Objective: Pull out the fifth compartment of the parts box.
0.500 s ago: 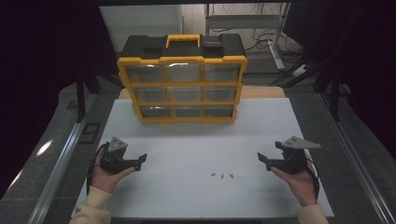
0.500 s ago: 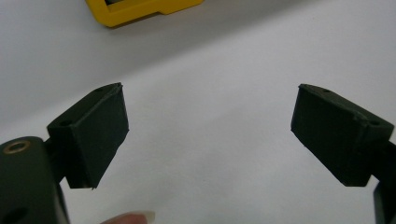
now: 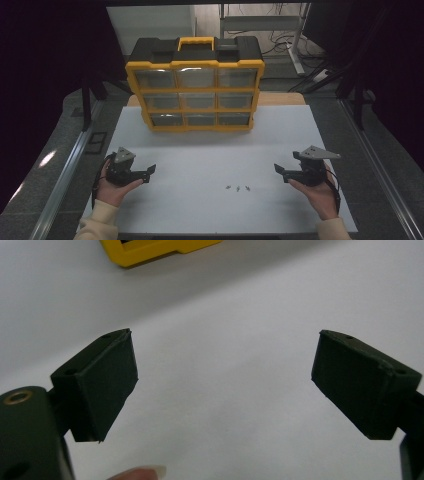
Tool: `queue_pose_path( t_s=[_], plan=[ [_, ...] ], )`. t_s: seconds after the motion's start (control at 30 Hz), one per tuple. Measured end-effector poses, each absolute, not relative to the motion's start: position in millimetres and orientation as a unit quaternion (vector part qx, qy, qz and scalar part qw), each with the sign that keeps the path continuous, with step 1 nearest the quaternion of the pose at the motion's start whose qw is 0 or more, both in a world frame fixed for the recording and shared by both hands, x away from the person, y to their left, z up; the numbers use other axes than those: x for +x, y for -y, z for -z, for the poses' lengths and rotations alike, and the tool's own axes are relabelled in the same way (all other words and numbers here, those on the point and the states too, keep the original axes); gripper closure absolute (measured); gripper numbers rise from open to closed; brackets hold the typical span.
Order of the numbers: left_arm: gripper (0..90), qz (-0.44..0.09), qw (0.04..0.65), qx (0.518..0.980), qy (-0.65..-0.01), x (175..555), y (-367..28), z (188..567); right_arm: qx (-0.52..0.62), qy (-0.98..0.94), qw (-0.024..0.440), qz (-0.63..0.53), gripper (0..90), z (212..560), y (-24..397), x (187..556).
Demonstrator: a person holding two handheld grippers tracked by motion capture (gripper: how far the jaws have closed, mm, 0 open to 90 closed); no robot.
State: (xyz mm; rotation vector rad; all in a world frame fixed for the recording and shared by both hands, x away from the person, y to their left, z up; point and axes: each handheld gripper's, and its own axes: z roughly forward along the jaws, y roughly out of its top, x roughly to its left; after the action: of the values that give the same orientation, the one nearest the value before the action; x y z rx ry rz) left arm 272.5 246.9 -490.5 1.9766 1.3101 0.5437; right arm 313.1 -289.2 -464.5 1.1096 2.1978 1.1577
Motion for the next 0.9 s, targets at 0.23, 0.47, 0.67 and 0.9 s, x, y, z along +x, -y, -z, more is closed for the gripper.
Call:
queue_pose_path(
  t_s=[0.23, 0.47, 0.67, 0.9],
  plan=[
    [11.7, -0.211, 0.35, 0.761, -0.504, 270, -251, 491, 0.397, -0.789, 0.215, -0.416, 15.5, 461, 280, 312],
    [11.7, -0.212, 0.351, 0.761, -0.503, 270, -251, 491, 0.403, -0.786, 0.213, -0.418, 15.4, 462, 280, 309],
    [11.8, -0.214, 0.35, 0.759, -0.506, 269, -253, 490, 0.403, -0.781, 0.219, -0.425, 14.8, 461, 273, 305],
    [11.9, -0.207, 0.36, 0.756, -0.506, 269, -252, 487, 0.407, -0.773, 0.229, -0.43, 11.5, 460, 258, 297]
  ],
)
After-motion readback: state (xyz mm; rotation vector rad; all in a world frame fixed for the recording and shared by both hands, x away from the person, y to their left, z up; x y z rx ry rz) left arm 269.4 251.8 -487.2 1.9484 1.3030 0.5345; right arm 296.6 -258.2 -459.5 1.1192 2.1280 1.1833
